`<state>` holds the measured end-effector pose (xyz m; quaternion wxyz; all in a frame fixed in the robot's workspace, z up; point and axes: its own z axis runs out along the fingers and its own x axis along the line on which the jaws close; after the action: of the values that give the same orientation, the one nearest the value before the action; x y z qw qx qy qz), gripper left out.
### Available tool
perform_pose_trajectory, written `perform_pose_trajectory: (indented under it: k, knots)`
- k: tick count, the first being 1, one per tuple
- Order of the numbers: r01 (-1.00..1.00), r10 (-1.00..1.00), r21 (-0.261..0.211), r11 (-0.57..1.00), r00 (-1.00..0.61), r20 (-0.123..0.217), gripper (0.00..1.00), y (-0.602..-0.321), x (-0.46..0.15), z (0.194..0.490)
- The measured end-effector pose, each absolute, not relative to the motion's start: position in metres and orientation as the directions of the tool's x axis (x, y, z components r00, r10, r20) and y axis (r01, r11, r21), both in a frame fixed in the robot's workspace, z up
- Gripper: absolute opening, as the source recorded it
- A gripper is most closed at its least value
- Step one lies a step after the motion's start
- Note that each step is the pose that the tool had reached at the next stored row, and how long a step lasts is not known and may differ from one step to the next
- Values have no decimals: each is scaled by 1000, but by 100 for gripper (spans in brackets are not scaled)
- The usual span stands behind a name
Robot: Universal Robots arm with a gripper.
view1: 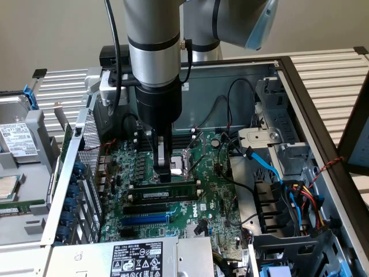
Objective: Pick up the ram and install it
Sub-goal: 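Insert the ram into the slot, then press down the ram until it locks into place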
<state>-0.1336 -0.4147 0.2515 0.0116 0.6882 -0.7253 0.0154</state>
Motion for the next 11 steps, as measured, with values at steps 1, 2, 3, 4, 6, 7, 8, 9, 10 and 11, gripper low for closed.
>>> perform_pose_trajectory:
  k: [1,2,3,4,6,7,8,9,10,11]
  knots:
    - [-999,-998,-6,52,-53,38,11,-415,-134,251]
    - [-999,-998,-6,52,-53,38,11,-415,-134,251]
    - [-999,-998,-6,52,-53,38,11,-415,-134,251]
    - [-999,-998,-6,52,-53,38,11,-415,-134,251]
    - [-999,-998,-6,52,-53,38,11,-415,-134,251]
    - [-999,-998,-6,52,-53,38,11,-415,-134,251]
    - [-999,-998,-6,52,-53,38,11,-415,-134,250]
    - [-999,-998,-6,52,-53,38,11,-415,-134,250]
    - [-999,-998,-6,52,-53,38,11,-415,-134,249]
    - [-999,-998,-6,52,-53,38,11,-415,-134,248]
